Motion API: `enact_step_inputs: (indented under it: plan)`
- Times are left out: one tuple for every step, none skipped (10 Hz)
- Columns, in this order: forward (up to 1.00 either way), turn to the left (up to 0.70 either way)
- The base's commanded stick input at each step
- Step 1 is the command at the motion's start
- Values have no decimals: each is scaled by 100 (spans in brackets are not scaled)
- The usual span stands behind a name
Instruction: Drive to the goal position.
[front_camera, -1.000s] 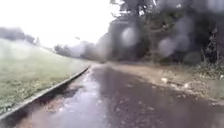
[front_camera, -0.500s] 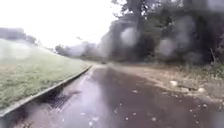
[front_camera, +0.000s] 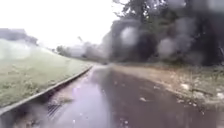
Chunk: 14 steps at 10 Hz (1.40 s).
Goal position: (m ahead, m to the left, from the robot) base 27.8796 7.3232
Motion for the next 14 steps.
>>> enact_step_inputs:
  plan:
    - [100, 0]
    - [100, 0]
    - [100, 0]
    - [100, 0]
    - [100, 0]
    - [100, 0]
    - [100, 0]
    - [100, 0]
    - [100, 0]
    - [100, 0]
    - [100, 0]
    - [100, 0]
    - [100, 0]
    - [100, 0]
